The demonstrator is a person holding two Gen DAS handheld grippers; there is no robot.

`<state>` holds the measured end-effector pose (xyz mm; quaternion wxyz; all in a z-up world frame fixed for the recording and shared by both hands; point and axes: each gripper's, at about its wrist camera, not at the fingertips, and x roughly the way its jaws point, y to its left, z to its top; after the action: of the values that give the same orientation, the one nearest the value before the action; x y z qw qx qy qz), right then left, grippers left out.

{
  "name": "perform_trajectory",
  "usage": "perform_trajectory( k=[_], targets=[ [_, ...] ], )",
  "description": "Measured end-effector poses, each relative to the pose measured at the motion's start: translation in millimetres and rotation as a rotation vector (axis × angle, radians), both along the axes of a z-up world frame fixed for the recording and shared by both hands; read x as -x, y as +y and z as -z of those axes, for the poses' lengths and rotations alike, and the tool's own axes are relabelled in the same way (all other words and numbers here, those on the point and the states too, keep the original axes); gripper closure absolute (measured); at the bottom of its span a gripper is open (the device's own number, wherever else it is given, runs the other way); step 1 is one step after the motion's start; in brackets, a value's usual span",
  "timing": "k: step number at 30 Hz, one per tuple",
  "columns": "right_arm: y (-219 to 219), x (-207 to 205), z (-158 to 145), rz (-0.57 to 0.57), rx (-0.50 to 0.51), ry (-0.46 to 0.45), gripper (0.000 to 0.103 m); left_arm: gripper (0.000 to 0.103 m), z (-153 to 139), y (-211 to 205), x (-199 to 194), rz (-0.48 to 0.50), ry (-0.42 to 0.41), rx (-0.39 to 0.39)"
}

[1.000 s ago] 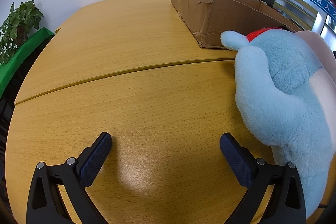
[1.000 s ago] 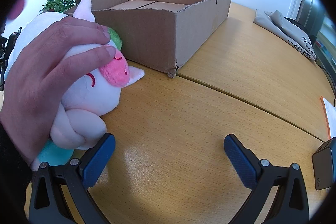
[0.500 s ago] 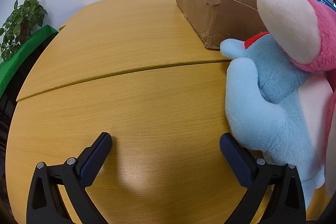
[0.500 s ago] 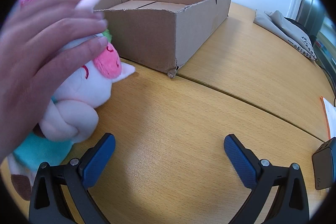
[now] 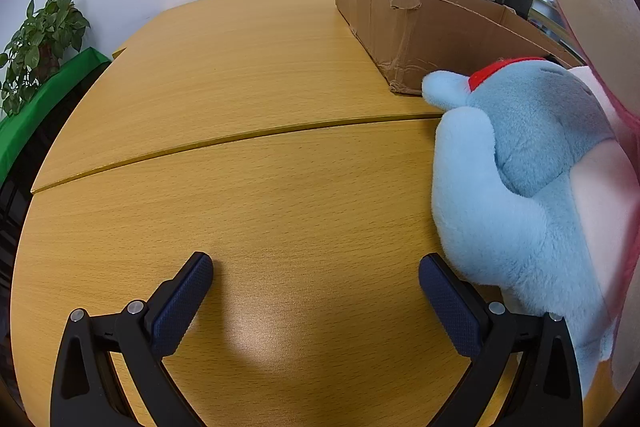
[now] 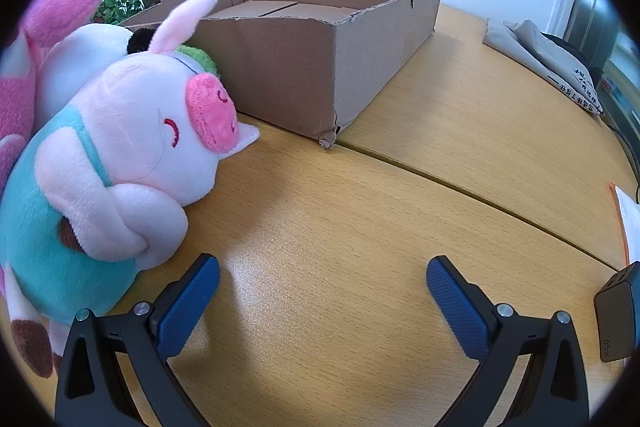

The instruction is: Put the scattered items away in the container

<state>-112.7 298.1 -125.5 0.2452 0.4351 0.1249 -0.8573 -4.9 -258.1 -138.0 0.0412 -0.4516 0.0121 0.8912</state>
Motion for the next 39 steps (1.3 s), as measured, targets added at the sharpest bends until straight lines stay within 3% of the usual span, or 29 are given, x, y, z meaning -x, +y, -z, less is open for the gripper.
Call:
perform_trajectory(
  k=[39],
  targets=[
    [-0.8, -0.5, 0.5, 0.001, -0.001, 0.000, 0.000, 0.000, -0.1, 2.0, -1.1, -0.011, -0.001, -0.001]
  ],
)
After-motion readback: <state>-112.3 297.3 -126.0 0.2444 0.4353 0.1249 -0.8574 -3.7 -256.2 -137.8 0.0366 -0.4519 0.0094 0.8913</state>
